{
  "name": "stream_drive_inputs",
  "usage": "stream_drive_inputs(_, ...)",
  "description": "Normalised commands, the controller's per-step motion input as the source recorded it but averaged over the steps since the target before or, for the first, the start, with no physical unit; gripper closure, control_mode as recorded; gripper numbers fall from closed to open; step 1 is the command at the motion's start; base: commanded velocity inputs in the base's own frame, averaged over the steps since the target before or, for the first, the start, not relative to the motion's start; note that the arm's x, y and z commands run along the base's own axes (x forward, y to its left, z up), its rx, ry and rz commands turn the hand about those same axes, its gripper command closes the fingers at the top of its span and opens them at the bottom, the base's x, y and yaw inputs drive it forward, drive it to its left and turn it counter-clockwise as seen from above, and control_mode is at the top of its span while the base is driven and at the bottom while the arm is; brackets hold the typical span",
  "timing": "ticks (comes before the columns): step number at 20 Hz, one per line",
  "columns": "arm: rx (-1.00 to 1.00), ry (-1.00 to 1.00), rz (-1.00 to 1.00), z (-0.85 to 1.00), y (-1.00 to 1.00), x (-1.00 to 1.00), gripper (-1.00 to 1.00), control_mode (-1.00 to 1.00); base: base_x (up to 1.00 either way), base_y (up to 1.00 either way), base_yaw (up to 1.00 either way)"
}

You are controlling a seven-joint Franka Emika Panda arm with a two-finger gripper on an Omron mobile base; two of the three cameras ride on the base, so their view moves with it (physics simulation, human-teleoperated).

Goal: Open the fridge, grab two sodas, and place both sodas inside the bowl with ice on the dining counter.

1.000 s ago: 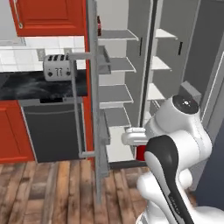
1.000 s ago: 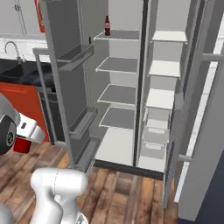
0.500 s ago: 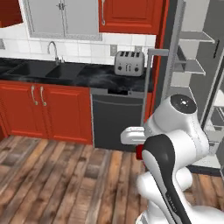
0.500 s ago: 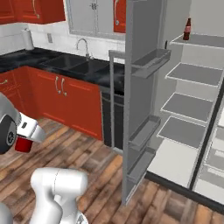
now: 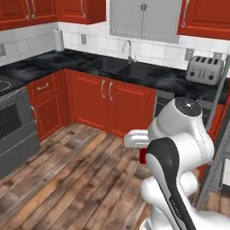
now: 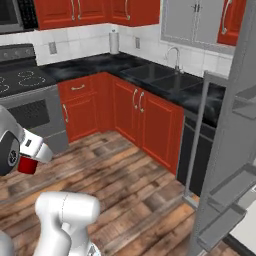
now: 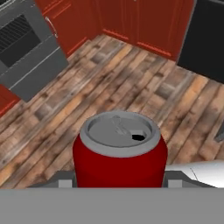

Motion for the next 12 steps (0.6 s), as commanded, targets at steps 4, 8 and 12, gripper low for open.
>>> stream_drive_inputs(4,0.0,0.0,0.0,0.0,0.0,0.0,1.0,1.0,0.0,0.48,0.61)
stream_drive_inputs(8,0.0,0.0,0.0,0.0,0.0,0.0,1.0,1.0,0.0,0.46,0.61)
stream_drive_inputs(12,0.0,0.0,0.0,0.0,0.0,0.0,1.0,1.0,0.0,0.44,0.61)
